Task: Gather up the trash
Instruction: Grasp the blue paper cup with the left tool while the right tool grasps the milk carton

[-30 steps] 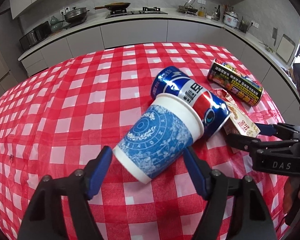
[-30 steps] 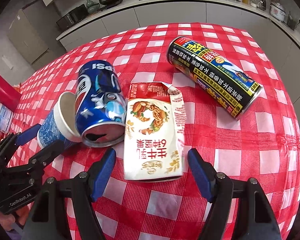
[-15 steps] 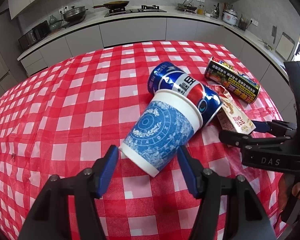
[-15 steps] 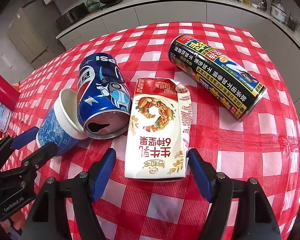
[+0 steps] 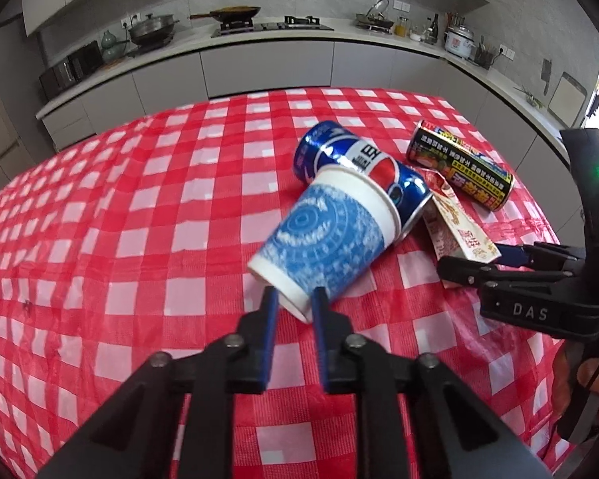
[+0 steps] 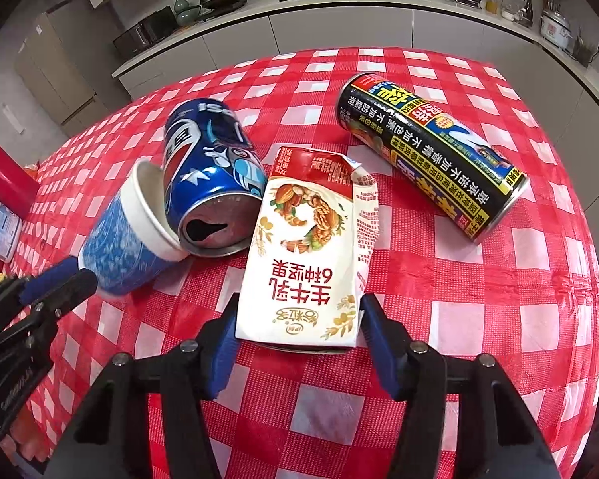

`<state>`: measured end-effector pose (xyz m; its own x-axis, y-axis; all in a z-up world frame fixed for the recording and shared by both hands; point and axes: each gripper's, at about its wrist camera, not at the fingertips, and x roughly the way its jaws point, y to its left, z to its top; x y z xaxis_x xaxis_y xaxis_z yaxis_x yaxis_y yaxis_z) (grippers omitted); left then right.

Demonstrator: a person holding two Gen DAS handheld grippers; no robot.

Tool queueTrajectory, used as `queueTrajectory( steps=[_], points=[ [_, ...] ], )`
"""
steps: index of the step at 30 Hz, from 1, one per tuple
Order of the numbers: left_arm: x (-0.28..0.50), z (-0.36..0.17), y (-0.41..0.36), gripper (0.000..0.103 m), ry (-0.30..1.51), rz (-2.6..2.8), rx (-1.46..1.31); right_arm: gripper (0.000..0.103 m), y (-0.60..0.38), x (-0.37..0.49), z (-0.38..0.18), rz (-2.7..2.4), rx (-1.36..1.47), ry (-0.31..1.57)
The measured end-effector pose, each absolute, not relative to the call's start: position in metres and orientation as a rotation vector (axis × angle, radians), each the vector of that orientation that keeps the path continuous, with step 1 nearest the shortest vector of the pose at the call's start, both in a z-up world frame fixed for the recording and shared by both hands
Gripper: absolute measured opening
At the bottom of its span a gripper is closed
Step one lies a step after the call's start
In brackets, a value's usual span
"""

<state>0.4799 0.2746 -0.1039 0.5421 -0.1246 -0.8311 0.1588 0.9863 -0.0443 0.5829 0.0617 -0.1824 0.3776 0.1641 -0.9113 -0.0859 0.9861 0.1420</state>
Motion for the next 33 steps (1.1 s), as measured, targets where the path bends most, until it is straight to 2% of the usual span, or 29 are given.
queueTrajectory(
  steps=[4,6,7,8,12,21,23,26,29,33],
  points=[
    [0.477,-0.109,0.273,0.021,1.0,-0.162,0.047,0.06,0.059,0.583,-0.182,0.149,0.084,1.182],
    [0.476,-0.107,0.272,0.042,0.996,-0.153,0.048,0.06,0.057,0.583,-0.182,0.147,0.088,1.183],
    [0.475,-0.105,0.273,0.069,0.984,-0.146,0.047,0.06,0.057,0.583,-0.183,0.145,0.09,1.184],
    [0.474,-0.101,0.273,0.085,0.961,-0.134,0.05,0.061,0.056,0.584,-0.183,0.146,0.091,1.185],
    [0.474,-0.085,0.266,0.098,0.853,-0.155,0.089,0.062,0.059,0.585,-0.182,0.141,0.08,1.18],
    [0.513,-0.112,0.254,0.097,0.913,-0.188,0.145,0.062,0.061,0.59,-0.185,0.122,0.069,1.174],
    [0.515,-0.113,0.254,0.081,0.916,-0.207,0.139,0.062,0.063,0.59,-0.185,0.118,0.064,1.17],
    [0.512,-0.112,0.255,0.069,0.911,-0.206,0.135,0.061,0.064,0.59,-0.187,0.118,0.058,1.165],
    [0.505,-0.11,0.257,0.062,0.907,-0.222,0.113,0.059,0.063,0.587,-0.187,0.128,0.063,1.159],
    [0.494,-0.109,0.259,0.059,0.903,-0.225,0.101,0.056,0.061,0.582,-0.184,0.143,0.078,1.145]
  ],
)
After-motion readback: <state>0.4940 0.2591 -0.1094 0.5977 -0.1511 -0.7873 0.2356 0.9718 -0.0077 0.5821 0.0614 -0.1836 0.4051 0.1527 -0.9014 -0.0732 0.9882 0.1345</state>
